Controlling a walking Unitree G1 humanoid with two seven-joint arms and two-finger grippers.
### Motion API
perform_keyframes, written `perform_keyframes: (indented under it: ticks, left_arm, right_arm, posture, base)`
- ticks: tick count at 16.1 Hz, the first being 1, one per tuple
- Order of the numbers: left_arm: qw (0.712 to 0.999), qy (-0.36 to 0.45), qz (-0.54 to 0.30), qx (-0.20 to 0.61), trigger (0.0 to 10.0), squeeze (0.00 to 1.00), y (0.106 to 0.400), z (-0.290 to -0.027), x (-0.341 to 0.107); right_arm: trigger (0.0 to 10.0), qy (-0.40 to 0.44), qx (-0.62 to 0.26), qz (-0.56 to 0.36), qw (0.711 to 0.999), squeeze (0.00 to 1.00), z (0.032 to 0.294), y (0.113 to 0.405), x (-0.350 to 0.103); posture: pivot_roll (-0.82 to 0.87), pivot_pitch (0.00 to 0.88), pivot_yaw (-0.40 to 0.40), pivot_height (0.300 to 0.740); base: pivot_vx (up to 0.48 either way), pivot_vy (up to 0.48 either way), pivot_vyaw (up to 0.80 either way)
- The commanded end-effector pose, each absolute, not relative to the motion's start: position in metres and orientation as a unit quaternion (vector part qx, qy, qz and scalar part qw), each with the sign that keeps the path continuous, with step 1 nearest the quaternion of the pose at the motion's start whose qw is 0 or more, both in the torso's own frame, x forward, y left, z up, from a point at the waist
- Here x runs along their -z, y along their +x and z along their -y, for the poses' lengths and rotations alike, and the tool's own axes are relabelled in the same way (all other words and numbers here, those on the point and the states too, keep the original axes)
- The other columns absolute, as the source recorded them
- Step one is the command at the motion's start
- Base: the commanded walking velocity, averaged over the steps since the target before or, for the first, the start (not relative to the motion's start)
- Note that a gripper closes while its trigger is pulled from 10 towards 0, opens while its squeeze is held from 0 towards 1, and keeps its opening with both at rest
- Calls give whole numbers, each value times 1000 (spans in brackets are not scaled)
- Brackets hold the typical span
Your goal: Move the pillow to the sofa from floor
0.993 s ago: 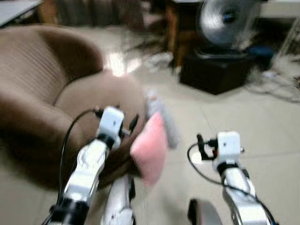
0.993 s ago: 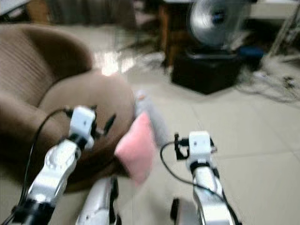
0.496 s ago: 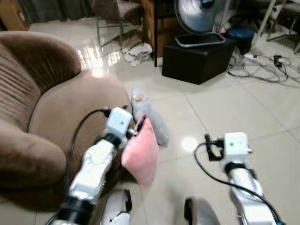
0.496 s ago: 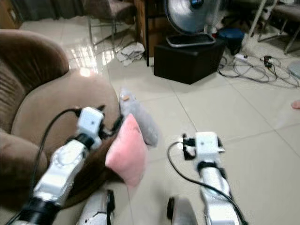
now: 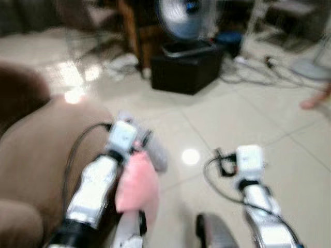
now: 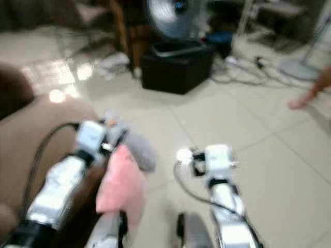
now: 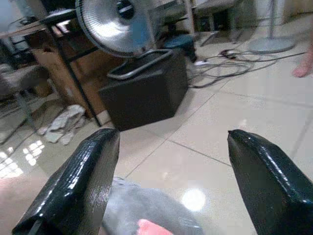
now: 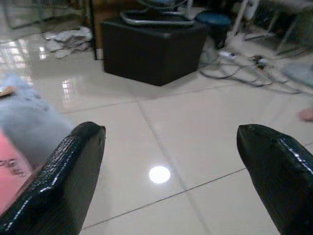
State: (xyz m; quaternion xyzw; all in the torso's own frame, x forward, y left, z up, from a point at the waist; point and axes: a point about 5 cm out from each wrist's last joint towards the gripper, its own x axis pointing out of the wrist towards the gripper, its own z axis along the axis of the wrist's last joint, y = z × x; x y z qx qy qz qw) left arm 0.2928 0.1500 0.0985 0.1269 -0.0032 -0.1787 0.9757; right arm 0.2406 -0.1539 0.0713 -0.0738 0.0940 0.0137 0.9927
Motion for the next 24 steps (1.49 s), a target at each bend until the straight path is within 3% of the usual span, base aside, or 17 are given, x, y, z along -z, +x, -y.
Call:
perform_keyframes:
  ticks: [1,6,11,14,17,18,19,24]
  left_arm:
    - [972,126,6,196,10000,0,292,-140,-99]
    - [972,138,-7,188,10000,0,292,-143,-95]
    - [970,165,-64,167,10000,0,294,-154,-80]
    - [964,157,-140,165,10000,0,295,-156,-59]
    - [964,143,-163,151,10000,0,297,-157,-49]
    - [967,118,-176,140,10000,596,298,-157,-45]
    - [966,89,-201,137,10000,1000,300,-156,-38]
    - [958,62,-276,41,10000,1000,308,-166,-16]
  right_arm:
    - [10000,-83,-3,-95,992,0,163,241,-72]
    - [10000,-81,-22,-104,991,0,159,240,-69]
    - [10000,-90,-35,-114,989,0,155,239,-65]
    - [10000,-100,-45,-120,987,0,154,238,-62]
    - [10000,-120,-64,-130,982,0,151,239,-57]
    - [10000,-131,-74,-138,979,0,150,239,-54]
    - [10000,-132,-82,-144,977,0,149,237,-53]
    - [10000,-142,-149,-143,968,0,143,246,-51]
  posture:
    - [-35,33,50,612]
    - [-35,33,50,612]
    - [-40,28,52,562]
    - [-45,25,50,532]
    - [-51,30,48,532]
    - [-53,35,43,532]
    - [-55,41,39,532]
    - [-73,99,29,532]
  base:
    - [285,0,0]
    - [51,0,0]
    - [0,0,0]
    - [0,0,0]
    - [0,0,0]
    - [0,0,0]
    - [0,0,0]
    - [0,0,0]
